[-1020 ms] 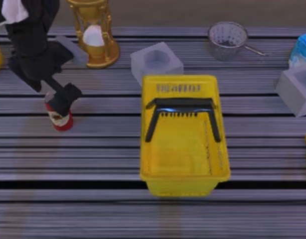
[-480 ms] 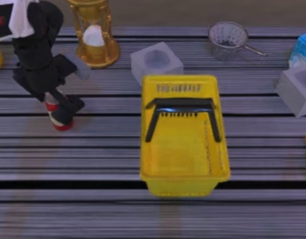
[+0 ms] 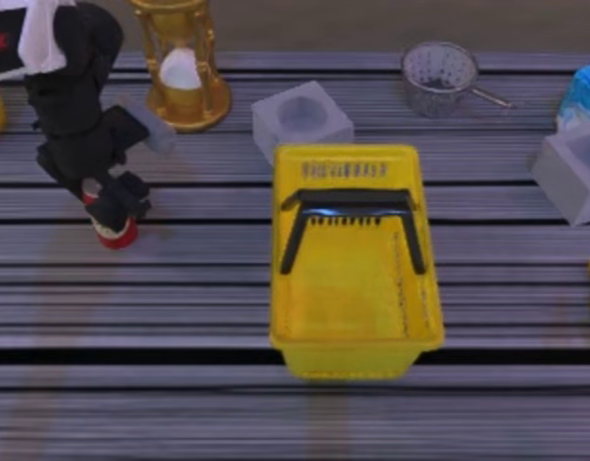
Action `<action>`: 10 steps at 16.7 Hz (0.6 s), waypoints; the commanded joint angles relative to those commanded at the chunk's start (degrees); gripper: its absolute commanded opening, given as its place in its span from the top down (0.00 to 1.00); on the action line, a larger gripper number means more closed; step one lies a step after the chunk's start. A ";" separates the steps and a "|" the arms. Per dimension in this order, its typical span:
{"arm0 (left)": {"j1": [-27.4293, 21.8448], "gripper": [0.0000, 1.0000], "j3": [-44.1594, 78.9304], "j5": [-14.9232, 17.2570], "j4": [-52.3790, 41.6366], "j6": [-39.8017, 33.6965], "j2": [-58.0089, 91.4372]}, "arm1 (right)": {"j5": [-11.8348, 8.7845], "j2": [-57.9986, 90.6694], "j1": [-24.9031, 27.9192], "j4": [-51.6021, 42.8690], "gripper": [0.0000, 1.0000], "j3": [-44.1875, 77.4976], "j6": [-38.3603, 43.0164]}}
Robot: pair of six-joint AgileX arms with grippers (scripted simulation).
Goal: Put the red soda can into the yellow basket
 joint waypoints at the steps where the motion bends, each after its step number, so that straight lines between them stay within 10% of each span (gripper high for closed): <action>1: 0.00 0.75 0.00 0.00 0.00 0.00 0.00 | 0.00 0.00 0.00 0.00 0.00 0.00 0.00; 4: 0.00 0.98 0.00 0.00 0.00 0.00 0.00 | 0.00 0.00 0.00 0.00 0.00 0.00 0.00; 10: 0.00 1.00 0.00 0.00 0.00 0.00 0.00 | 0.00 0.00 0.00 0.00 0.00 0.00 0.00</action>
